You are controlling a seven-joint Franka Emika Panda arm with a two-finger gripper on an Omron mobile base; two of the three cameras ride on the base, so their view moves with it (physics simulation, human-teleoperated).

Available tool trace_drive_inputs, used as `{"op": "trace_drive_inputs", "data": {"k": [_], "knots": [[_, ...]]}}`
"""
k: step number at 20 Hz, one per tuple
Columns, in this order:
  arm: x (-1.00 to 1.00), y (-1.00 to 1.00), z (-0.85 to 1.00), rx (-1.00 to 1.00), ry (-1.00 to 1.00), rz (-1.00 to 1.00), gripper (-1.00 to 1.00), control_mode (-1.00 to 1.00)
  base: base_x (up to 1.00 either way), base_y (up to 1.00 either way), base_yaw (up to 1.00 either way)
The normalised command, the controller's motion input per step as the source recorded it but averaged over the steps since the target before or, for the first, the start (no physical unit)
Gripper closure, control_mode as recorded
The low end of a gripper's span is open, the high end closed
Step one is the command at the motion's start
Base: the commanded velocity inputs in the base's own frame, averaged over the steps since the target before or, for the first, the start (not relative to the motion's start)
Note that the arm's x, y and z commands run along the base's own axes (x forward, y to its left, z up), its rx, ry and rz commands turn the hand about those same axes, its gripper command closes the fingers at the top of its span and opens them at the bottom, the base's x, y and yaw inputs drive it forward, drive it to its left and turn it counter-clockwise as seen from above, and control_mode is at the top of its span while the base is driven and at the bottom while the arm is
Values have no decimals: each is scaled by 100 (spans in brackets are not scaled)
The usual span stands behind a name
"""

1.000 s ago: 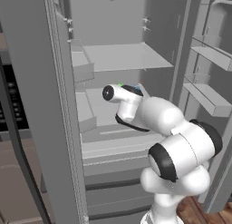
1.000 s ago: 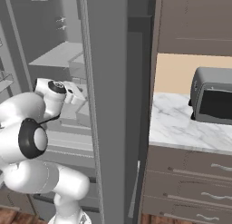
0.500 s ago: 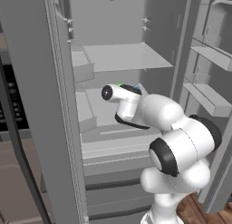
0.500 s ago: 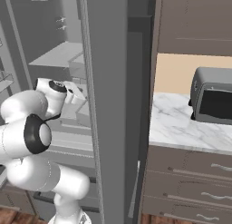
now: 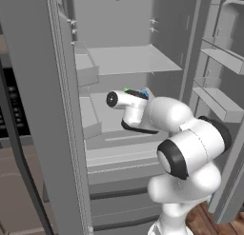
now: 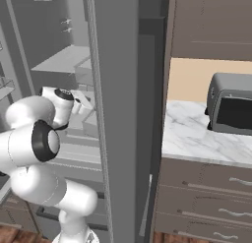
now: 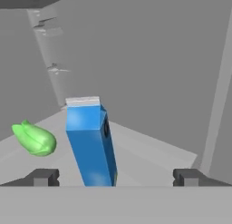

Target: Take out the milk from the fridge and place it on the tray on the counter. Then take the sugar cube near the tray and place it in the tray.

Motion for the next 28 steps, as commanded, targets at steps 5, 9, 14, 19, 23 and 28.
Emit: {"op": "trace_drive_inputs", "data": {"k": [5, 9, 14, 19, 23, 28], "knots": [[19, 1, -6, 0, 0, 0, -100, -100, 0, 0, 0], [27, 0, 0, 0, 0, 0, -100, -100, 0, 0, 0], [26, 1, -1, 0, 0, -1, -100, -100, 0, 0, 0], [17, 0, 0, 0, 0, 0, -100, -100, 0, 0, 0], [15, 0, 0, 0, 0, 0, -100, -100, 0, 0, 0], [20, -1, -4, 0, 0, 0, -100, -100, 0, 0, 0]]}}
